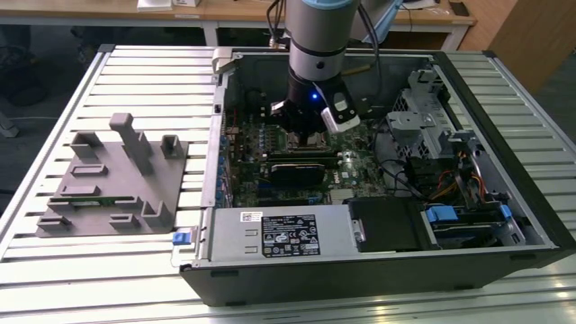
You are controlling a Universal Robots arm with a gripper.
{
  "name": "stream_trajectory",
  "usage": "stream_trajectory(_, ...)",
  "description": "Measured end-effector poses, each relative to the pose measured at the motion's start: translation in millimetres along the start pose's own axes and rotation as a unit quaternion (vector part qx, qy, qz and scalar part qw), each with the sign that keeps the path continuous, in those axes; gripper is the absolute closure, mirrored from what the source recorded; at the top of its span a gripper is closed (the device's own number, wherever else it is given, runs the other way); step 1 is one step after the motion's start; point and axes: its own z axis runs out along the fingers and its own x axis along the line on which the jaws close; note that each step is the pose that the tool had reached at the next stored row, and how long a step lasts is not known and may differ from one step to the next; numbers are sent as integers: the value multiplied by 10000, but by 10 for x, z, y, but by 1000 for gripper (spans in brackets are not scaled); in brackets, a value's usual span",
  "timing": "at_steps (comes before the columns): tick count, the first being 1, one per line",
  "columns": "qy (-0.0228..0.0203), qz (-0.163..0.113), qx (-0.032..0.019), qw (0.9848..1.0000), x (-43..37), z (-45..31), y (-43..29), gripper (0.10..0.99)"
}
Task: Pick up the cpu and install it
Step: 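Install the second cpu locking lever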
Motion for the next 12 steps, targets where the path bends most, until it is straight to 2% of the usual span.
stream_trajectory(4,3,0,-67,10000,-2,0,-50,980)
stream_trajectory(12,7,0,-149,9999,32,3,-87,980)
